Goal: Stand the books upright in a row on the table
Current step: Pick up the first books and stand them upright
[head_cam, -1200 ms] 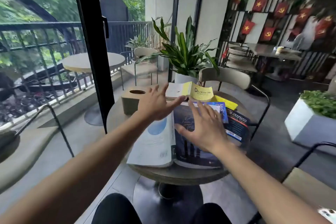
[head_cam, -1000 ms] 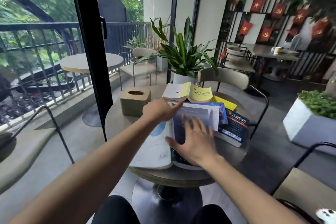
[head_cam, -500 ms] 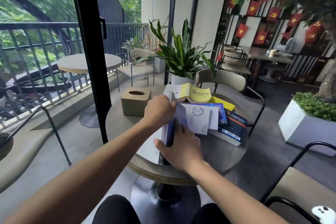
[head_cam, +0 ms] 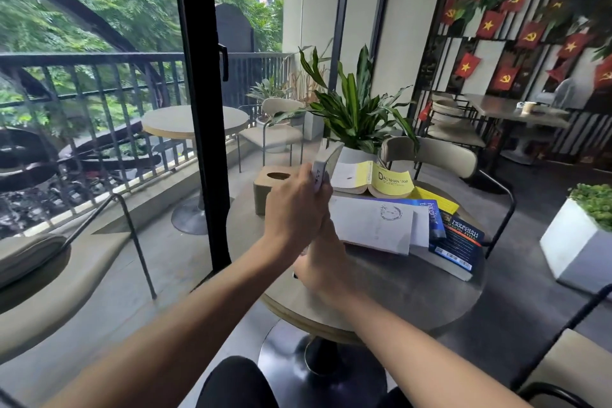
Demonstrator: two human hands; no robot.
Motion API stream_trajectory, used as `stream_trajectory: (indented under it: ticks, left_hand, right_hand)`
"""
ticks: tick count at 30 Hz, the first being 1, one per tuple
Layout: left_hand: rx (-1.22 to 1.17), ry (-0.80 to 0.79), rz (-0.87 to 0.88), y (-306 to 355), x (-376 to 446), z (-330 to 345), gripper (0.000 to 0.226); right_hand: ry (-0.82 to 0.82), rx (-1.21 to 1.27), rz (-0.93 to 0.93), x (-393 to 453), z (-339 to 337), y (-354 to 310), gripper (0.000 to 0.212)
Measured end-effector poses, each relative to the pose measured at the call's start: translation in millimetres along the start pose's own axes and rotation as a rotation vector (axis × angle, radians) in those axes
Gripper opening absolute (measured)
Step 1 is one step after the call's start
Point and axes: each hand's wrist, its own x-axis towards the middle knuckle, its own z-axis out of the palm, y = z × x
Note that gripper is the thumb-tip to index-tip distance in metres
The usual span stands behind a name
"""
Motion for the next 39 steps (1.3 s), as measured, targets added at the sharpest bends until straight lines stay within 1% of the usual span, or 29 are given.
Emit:
stream_trajectory:
  ticks: [2, 4, 7, 11, 14, 16, 19, 21, 23, 24, 27, 29, 31, 33, 36, 39]
  left_hand:
    - [-0.039, 0.026, 0.014, -6, -10, 4, 0.023]
    - [-0.083, 0.034, 0.023, -11, -19, 7, 0.021]
    - [-0.142, 0.025, 0.019, -17, -29, 12, 0.015]
    - [-0.112, -0.049, -0.003, -22, -32, 19, 0.032]
    - [-0.089, -0.121, -0.041, -30, -38, 23, 0.037]
    - [-0.081, -0.164, -0.07, -35, -42, 25, 0.043]
    - [-0.076, -0.194, -0.094, -41, -44, 27, 0.051]
    - [-0.081, -0.205, -0.087, -44, -45, 27, 0.055]
    - [-0.088, -0.223, -0.084, -44, -46, 28, 0.058]
    - [-0.085, -0.227, -0.086, -43, -47, 29, 0.06]
    - [-0.086, -0.231, -0.101, -41, -49, 32, 0.061]
    - [-0.092, -0.235, -0.104, -41, -49, 35, 0.062]
    - [-0.094, -0.241, -0.105, -41, -48, 38, 0.063]
    - [-0.1, -0.24, -0.109, -41, -48, 40, 0.064]
    - [-0.105, -0.222, -0.116, -41, -49, 42, 0.063]
    - [-0.106, -0.21, -0.12, -43, -48, 44, 0.062]
  right_hand:
    - [0.018, -0.003, -0.021, -5, 9, 6, 0.08]
    - [0.036, -0.071, -0.021, -6, 14, 12, 0.079]
    - [0.018, -0.125, -0.036, -6, 17, 20, 0.087]
    - [0.0, -0.134, -0.121, -6, 13, 25, 0.077]
    - [-0.103, -0.039, -0.157, -6, 7, 29, 0.078]
    - [-0.177, -0.03, -0.16, -9, 1, 36, 0.079]
    - [-0.288, -0.12, -0.183, -16, -9, 49, 0.086]
    - [-0.323, -0.209, -0.225, -17, -17, 58, 0.088]
    - [-0.313, -0.33, -0.233, -15, -26, 65, 0.092]
    - [-0.279, -0.396, -0.228, -14, -30, 68, 0.094]
    - [-0.107, -0.554, -0.173, -8, -42, 76, 0.095]
    - [0.008, -0.627, -0.108, -1, -50, 82, 0.096]
    - [0.086, -0.699, -0.024, 6, -57, 89, 0.097]
    - [0.1, -0.752, 0.087, 11, -63, 96, 0.098]
    - [0.06, -0.771, 0.246, 11, -65, 105, 0.094]
    - [0.068, -0.666, 0.308, 9, -66, 109, 0.083]
